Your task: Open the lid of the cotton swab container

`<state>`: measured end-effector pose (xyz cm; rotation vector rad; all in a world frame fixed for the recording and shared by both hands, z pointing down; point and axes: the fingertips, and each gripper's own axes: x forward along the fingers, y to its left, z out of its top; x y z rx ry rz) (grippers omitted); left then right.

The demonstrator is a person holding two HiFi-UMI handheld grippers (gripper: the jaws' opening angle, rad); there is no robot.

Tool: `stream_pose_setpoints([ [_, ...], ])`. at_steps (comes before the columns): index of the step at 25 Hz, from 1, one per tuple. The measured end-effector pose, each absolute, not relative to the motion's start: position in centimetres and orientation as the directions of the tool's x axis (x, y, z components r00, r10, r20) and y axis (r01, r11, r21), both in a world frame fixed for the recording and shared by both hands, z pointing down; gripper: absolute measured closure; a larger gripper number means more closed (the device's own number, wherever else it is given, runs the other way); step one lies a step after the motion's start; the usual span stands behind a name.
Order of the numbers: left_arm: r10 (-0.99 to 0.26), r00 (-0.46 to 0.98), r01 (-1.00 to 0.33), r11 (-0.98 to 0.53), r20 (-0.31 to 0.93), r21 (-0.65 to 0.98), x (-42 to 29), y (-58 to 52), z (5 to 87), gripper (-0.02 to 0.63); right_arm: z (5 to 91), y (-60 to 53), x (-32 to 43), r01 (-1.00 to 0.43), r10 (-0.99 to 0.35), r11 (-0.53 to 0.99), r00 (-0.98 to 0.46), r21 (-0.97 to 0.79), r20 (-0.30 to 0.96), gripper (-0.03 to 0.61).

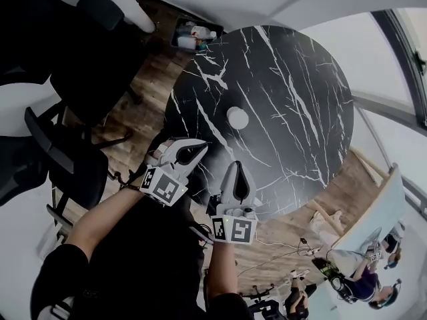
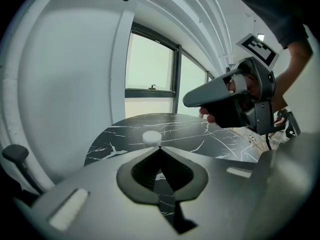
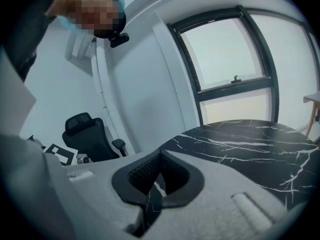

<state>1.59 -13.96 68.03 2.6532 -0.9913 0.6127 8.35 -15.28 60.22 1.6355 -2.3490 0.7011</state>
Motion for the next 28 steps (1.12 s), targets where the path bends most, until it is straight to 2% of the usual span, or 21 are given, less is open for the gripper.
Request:
stream_pose_setpoints([
  [19,-0.509,0.680,-0.617,-0.786,0.528,0.035,2.8,-17.3,73.2,0.598,63.3,-17.6,8.4,-0.927,-0.809,0.270,-0.366,-0.261,0.461,0.583],
  [25,-0.465,0.682,-0.588,-0.807,0.564,0.045,3.3,-17.8,75.1,0.569,64.5,-18.2,8.4,-0.927,-0.805,0.257,-0.362,-0.273,0.470,0.583],
  [28,-0.447,0.679,-0.571,-0.820,0.583,0.036,3.6,-18.1,75.9,0.519,65.0,-18.2,8.5,-0.928,-0.804,0.244,-0.355,-0.280,0.477,0.583],
])
